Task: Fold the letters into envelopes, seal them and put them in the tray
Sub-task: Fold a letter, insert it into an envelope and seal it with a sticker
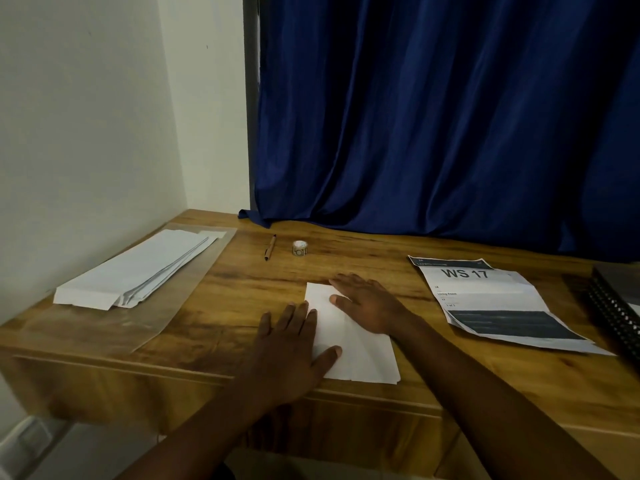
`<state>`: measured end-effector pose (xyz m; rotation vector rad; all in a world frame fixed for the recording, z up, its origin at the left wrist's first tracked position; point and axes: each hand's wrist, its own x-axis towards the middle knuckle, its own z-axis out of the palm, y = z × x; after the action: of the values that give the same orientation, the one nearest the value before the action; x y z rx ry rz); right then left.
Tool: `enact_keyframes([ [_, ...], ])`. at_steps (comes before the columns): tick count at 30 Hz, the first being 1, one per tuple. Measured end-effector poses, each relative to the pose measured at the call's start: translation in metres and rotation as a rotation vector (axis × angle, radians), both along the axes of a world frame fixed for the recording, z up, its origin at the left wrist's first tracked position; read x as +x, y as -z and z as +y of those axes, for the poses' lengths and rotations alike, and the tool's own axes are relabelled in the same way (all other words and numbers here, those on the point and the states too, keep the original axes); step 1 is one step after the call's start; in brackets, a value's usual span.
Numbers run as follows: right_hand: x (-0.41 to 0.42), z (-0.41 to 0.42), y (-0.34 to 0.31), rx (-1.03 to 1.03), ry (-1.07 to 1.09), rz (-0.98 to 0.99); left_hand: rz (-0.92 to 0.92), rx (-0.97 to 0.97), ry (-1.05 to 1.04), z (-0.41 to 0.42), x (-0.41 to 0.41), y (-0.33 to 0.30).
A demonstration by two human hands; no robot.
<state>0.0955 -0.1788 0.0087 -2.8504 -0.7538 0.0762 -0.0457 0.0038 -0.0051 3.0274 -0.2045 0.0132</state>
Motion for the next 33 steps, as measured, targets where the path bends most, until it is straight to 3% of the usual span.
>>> enact_keyframes([
  [5,-0.012,-0.009,-0.002,0.107,0.060,-0.182,-0.061,-0.139,-0.130,0.003,-0.002,0.000],
  [8,-0.014,-0.017,-0.005,0.106,0.088,-0.217,0.010,-0.159,-0.137,0.005,0.006,-0.005],
  [11,-0.013,-0.023,-0.003,0.244,0.154,-0.204,0.096,-0.161,-0.099,0.010,0.015,-0.019],
  [18,-0.006,-0.040,-0.010,0.735,0.350,0.003,0.191,-0.292,-0.030,0.020,0.031,-0.042],
  [25,0.000,-0.071,-0.018,0.942,0.229,0.362,0.317,-0.295,0.167,0.030,0.047,-0.053],
  [33,-0.005,-0.075,-0.028,1.010,0.209,0.550,0.317,-0.275,0.313,0.028,0.060,-0.064],
])
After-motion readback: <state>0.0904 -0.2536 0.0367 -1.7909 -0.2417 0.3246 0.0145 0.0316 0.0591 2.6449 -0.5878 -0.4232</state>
